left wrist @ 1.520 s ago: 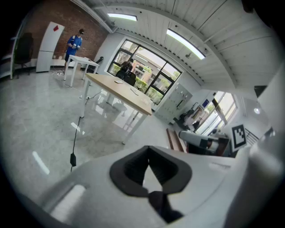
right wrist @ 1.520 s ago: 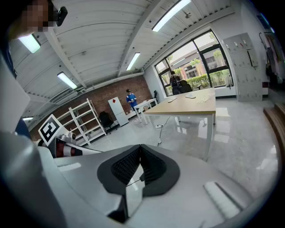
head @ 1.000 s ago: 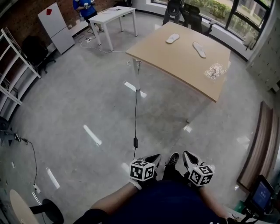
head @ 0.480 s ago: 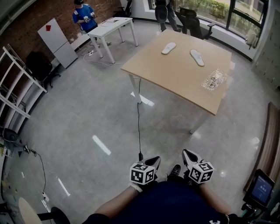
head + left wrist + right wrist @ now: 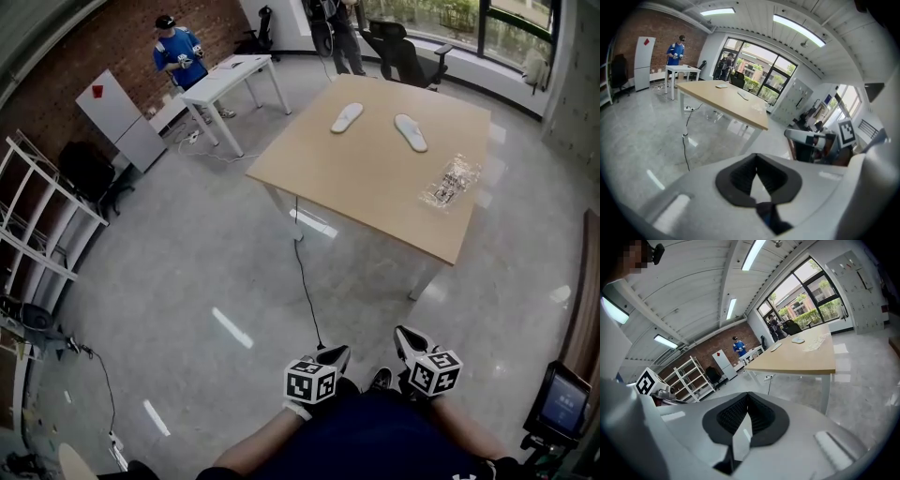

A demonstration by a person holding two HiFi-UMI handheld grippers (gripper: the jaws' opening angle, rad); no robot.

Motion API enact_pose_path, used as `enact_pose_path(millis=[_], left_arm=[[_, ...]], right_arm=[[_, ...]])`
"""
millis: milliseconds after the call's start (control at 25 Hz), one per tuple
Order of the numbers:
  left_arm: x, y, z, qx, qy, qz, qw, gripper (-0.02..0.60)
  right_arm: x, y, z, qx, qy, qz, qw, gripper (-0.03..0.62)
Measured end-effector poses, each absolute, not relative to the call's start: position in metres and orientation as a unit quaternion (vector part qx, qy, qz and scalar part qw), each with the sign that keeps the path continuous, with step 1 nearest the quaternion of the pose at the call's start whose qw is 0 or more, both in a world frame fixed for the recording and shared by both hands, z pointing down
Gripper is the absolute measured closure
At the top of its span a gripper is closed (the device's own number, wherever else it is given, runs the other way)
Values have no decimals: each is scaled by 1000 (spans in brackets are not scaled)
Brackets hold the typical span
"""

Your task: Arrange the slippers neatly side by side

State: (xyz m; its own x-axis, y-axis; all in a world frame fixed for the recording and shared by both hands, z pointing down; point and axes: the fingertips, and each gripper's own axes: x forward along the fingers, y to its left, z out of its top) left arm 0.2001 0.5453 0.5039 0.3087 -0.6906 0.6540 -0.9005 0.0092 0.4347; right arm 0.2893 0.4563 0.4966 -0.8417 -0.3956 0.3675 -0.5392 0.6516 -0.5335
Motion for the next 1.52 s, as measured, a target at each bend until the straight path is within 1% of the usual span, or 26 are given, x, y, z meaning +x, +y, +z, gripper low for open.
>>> enact_pose_path(millis=[240,480,640,1000,1520], left_arm=[[207,529,501,698,-560,129,427,578],[188,499,517,694,-556,119,443,578],[175,471,510,716,-533,126,432,578],[113,401,505,739,-505,115,431,578],[13,376,521,711,-514,48,477,578]], right_arm=[[300,441,498,276,-893,338,113,583],[291,413,509,292,-888,334,123,583],[284,388,501,325,-878,332,117,583],[220,332,494,347,-874,313,131,583],[117,307,491,321,-885,278,191,583]])
